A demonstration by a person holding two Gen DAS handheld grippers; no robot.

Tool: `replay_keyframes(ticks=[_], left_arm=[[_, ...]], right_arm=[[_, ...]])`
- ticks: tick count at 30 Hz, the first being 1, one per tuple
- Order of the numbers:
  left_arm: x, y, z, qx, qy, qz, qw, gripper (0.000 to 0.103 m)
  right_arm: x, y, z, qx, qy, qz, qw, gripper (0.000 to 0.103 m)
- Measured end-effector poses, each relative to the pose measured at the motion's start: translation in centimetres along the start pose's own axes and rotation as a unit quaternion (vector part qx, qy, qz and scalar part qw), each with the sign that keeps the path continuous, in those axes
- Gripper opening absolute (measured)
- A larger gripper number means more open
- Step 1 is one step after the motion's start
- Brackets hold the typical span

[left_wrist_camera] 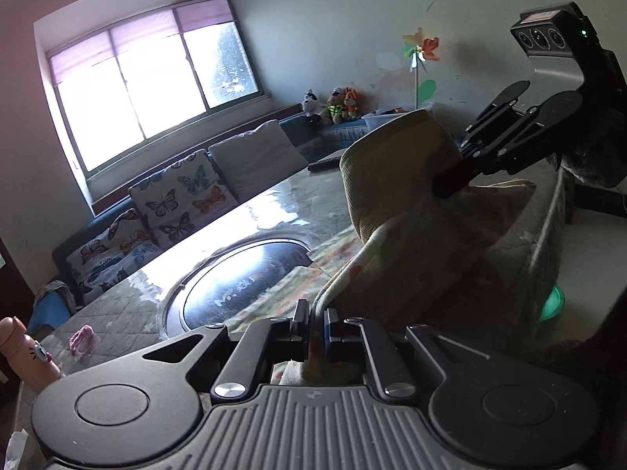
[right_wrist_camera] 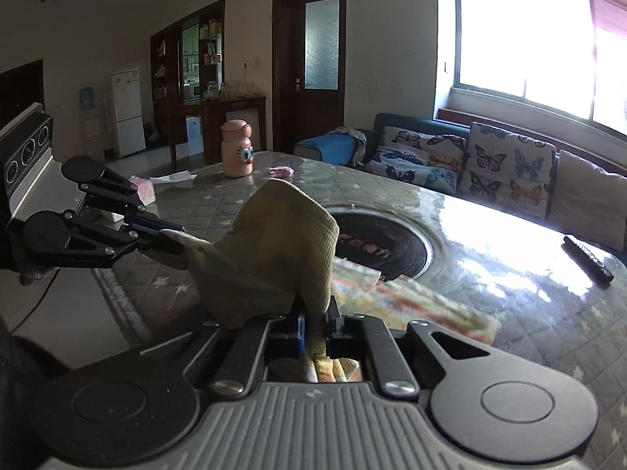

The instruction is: Fold clothes

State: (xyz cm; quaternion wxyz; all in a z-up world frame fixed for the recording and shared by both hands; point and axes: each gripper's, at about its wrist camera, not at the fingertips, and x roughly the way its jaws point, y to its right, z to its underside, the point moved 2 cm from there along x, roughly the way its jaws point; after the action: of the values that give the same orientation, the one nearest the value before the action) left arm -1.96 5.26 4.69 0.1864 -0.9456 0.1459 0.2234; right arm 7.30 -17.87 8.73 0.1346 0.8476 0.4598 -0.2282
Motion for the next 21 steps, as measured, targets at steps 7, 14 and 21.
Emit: replay_keyframes(ticks=[7, 14, 21], left_arm=[[4.8, -5.3, -1.4, -0.067, -0.021, -0.007, 0.9975, 0.008], [11.3, -9.2, -0.7, -0.106, -0.070, -0.016, 0.9917, 0.008], [16.3, -9.9, 2.0, -0.135, -0.120, -0.028, 0.9831, 0.010]], right_arm=[[4.9, 3.4, -3.6, -0.012, -0.018, -0.001, 1.000, 0.008], [12.4, 7.0, -5.4, -0.006, -0.059, 0.005, 0.998, 0.008], [17.2, 8.3, -2.8, 0.017, -0.068, 0.049, 0.996, 0.019]])
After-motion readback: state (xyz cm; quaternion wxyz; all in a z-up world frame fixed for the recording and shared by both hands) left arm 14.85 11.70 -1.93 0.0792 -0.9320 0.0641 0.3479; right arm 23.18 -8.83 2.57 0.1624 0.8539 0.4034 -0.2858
